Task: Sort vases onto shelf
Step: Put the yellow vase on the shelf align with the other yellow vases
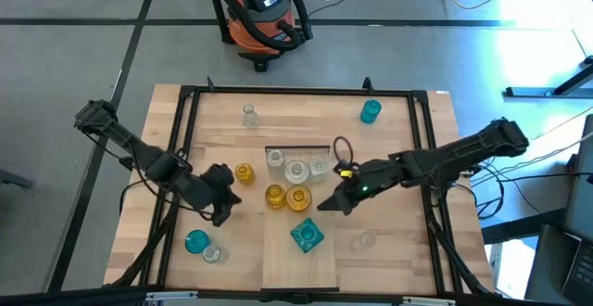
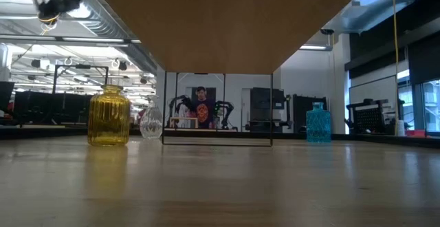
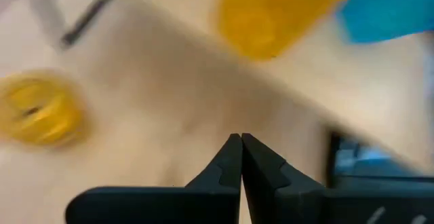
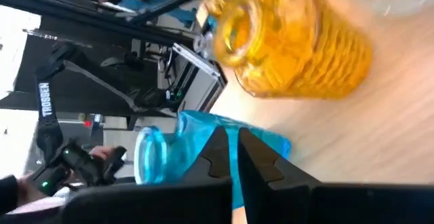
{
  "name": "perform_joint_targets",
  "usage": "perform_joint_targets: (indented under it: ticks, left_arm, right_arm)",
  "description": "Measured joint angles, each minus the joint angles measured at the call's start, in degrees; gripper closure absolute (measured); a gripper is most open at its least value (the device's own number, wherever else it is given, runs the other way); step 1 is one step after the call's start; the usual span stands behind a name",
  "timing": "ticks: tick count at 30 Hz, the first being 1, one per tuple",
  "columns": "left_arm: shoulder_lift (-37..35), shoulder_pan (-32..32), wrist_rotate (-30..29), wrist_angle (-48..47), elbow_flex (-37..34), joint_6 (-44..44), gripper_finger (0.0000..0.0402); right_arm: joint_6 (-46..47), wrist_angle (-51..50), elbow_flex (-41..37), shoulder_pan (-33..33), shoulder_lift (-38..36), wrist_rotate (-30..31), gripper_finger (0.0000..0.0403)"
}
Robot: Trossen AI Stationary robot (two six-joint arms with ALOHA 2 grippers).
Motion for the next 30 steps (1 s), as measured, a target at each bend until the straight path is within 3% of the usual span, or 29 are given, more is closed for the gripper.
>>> perform_joint_targets:
  ticks: [3,8,11,16,24,30]
  left_arm:
    - [0.0,0.02,-4.27,-6.4,0.0,2.67,0.0401]
    - [0.06,0.57,-12.31,-9.26,0.0,24.98,0.0401]
    - [0.64,2.95,-14.09,-9.47,0.02,31.57,0.0401]
    - [1.27,8.45,-11.33,-9.47,0.0,33.61,0.036]
    - [2.36,17.38,0.24,-9.57,0.0,39.4,0.0258]
    - [8.26,22.12,6.73,-9.25,0.0,45.56,0.0239]
  right_arm:
    - [-3.94,-2.27,0.01,0.0,-3.8,2.44,0.0403]
    - [-8.87,-3.41,0.01,0.0,-9.6,8.24,0.0403]
    - [-9.92,-5.41,0.01,0.02,-12.16,10.78,0.0403]
    - [-10.52,-10.14,0.01,0.0,-15.07,12.04,0.0403]
    - [-12.05,-13.2,0.01,0.02,-16.5,13.44,0.0403]
    - [-13.32,-13.26,0.01,0.01,-16.75,13.45,0.0403]
